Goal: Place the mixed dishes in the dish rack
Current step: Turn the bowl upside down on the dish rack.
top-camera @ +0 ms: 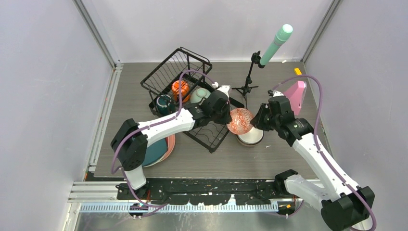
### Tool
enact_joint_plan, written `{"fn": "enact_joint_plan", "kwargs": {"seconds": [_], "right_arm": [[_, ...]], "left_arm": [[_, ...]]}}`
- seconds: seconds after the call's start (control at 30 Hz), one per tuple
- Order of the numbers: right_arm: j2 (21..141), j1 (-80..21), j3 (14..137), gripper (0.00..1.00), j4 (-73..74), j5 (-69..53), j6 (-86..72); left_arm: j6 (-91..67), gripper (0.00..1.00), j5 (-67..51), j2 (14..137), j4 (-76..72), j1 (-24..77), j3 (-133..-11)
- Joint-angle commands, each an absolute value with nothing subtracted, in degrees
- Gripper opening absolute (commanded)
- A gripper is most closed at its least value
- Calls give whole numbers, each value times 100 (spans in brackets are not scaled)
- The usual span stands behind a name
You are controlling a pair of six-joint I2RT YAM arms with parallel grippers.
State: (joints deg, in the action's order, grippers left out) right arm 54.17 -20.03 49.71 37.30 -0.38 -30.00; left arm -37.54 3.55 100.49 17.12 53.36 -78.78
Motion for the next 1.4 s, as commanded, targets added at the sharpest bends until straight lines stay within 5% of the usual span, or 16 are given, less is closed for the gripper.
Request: {"fn": "enact_joint_plan", "kwargs": {"seconds": [0.0,0.53,1.37], "right_arm": [[5527,-1980,5053,15,2997,-472,-3351],[5912,-1973,4868,70,2434,-1550,-3958],[5353,-1925,4785,77,709,-3157,-5583]], "left_arm": [[-3536,0,64,9596,1299,5259,-7650],[-3365,0,-923,8833,575,4868,-6939],[-3744,0,-3591,7523,-733,3373,-5937]]}}
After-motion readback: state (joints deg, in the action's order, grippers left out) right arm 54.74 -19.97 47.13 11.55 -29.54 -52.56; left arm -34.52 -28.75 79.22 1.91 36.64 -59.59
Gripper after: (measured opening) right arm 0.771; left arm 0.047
